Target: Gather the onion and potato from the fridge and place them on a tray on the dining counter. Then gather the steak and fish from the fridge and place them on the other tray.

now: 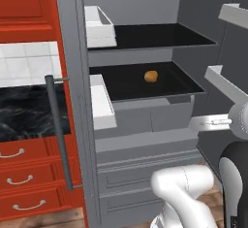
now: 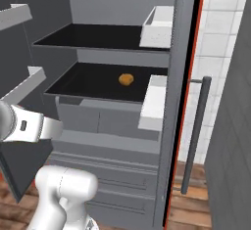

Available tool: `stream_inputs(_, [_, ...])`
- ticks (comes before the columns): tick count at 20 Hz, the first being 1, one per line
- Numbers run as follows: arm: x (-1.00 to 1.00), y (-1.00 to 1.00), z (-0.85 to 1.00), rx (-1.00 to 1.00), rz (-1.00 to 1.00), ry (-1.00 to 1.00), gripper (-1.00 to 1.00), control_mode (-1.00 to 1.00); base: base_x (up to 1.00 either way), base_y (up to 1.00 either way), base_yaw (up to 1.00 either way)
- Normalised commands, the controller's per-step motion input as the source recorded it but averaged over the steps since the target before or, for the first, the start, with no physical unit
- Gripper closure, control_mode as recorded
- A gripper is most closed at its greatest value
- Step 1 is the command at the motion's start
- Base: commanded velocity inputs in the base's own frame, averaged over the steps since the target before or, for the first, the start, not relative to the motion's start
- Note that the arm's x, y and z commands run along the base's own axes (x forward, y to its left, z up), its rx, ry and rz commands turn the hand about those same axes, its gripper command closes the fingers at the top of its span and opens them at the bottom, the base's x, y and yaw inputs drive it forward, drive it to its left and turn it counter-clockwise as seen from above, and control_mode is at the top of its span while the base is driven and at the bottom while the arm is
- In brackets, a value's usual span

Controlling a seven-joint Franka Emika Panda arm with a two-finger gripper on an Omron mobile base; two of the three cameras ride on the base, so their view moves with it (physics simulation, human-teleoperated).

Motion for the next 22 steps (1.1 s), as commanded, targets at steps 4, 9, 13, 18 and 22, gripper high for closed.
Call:
stream_inputs(4, [0.0,0.0,0.0,0.0,0.0,0.0,-1.0,1.0,0.48,-0.1,0.0])
stream_inputs(9, [0.0,0.0,0.0,0.0,0.0,0.0,-1.0,1.0,0.44,-0.06,0.0])
stream_inputs(13, [0.0,0.0,0.0,0.0,0.0,0.0,-1.0,1.0,0.41,-0.06,0.0])
stream_inputs(18, [0.0,0.0,0.0,0.0,0.0,0.0,-1.0,1.0,0.37,-0.04,0.0])
stream_inputs(22, [0.0,0.0,0.0,0.0,0.0,0.0,-1.0,1.0,0.38,-0.05,0.0])
